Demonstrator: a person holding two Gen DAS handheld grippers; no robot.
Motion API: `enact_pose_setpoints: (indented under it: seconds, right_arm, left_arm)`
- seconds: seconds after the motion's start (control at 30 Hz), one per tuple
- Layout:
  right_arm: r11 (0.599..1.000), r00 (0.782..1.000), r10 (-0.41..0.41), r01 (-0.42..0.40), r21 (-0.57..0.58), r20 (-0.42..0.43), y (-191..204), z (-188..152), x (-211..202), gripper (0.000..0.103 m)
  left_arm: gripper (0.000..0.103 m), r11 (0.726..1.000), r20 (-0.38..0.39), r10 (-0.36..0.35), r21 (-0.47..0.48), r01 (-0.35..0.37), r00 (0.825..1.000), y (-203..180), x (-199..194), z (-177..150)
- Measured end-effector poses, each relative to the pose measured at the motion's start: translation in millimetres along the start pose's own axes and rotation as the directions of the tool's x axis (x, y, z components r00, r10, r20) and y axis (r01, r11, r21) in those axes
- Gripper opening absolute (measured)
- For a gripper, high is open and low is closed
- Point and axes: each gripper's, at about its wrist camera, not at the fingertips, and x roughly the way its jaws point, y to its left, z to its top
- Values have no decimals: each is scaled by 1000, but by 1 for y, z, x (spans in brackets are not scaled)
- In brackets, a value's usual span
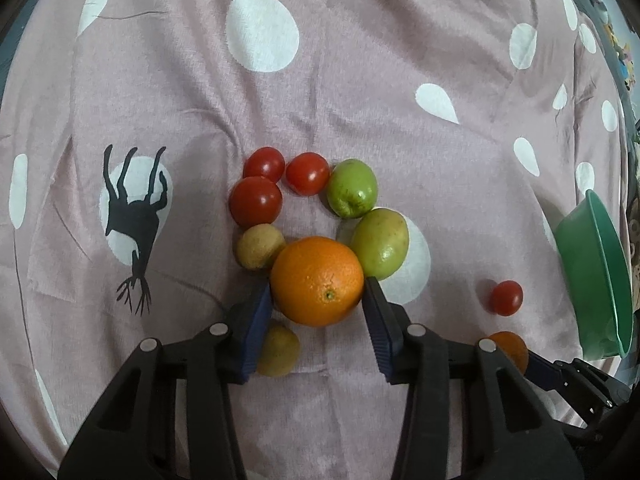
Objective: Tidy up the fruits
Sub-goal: 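Close the left tool on the large orange while the right tool grasps the dark orange, then carry the large orange in the left tool over the green bowl while the right tool carries the dark orange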
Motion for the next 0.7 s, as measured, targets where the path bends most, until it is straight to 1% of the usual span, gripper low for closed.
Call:
enact_pose_setpoints:
  seconds: [0.17, 0.3, 0.37, 0.43, 0.53, 0.63, 0.7]
  right_arm:
    - [1000, 999, 15, -16, 15, 37, 0, 0, -8, 43]
    - [999, 996, 16, -18, 28, 88, -1, 1, -23, 43]
    - [998, 992, 32, -37, 41, 118, -5, 1, -32, 43]
    - [997, 987, 46, -55, 56, 151, -8, 2, -41, 43]
    - [995, 979, 46, -61, 73, 197, -15, 3, -55, 43]
    - [992, 968, 49, -75, 101, 247, -27, 2, -70, 43]
    - [989, 959, 36, -74, 125, 281, -34, 2, -79, 43]
  left_arm:
    - [45, 1000, 32, 6, 15, -7, 999, -4, -17, -5]
    - [45, 999, 91, -22, 35, 19, 996, -10, -43, -11]
    - [45, 998, 121, -45, 45, 40, 992, -14, -56, -14]
    - [45, 997, 141, -57, 54, 50, 988, -17, -67, -17]
    - [44, 995, 174, -77, 76, 65, 982, -23, -86, -22]
    - [44, 991, 209, -106, 101, 86, 972, -39, -96, -21]
    - [44, 986, 225, -133, 126, 106, 965, -52, -104, -21]
